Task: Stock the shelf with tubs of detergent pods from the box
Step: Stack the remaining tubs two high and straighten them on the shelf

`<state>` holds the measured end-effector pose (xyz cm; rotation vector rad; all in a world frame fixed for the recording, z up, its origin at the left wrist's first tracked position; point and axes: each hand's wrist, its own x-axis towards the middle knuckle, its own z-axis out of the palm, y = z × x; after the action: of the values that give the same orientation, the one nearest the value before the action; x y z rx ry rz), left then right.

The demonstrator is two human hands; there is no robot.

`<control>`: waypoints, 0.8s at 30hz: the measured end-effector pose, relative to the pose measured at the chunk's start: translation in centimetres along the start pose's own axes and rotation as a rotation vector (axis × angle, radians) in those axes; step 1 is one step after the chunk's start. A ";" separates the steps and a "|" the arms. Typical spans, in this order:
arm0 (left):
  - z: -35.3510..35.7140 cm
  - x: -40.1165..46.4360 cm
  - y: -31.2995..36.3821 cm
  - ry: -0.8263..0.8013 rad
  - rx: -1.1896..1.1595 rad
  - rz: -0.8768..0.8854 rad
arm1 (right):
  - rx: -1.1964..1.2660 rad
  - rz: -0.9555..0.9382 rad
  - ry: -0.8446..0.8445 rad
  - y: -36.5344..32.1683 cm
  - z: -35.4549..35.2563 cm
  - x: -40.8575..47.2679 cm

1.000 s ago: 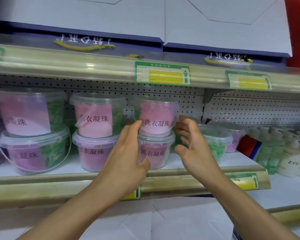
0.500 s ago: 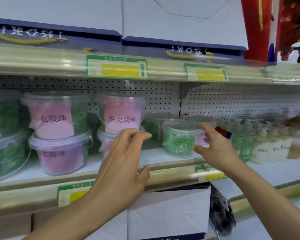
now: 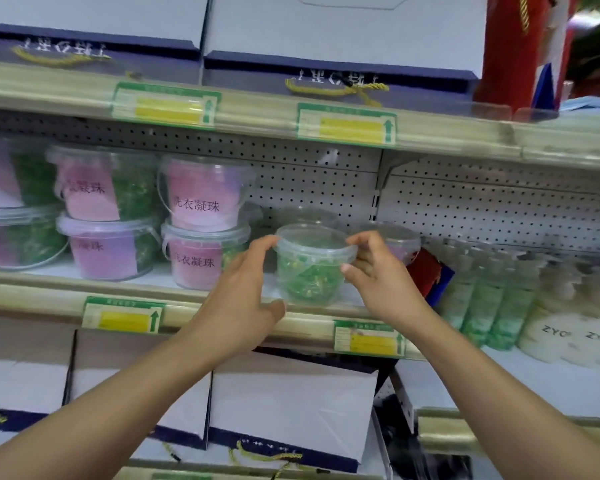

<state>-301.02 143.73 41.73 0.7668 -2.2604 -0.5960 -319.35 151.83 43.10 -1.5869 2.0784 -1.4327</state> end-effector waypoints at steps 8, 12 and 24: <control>0.1 3.7 -0.5 -0.032 -0.066 -0.054 | -0.186 -0.045 0.062 -1.0 0.1 -0.8; 0.6 4.7 -1.0 0.026 -0.152 -0.057 | -0.228 0.030 0.075 -1.6 1.3 -0.7; -2.5 2.5 -0.1 -0.132 -0.585 0.070 | 0.561 0.026 -0.109 -1.4 -1.2 -1.6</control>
<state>-300.73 141.50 44.53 0.3602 -2.0491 -1.2271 -318.47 153.82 44.19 -1.3594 1.4486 -1.6790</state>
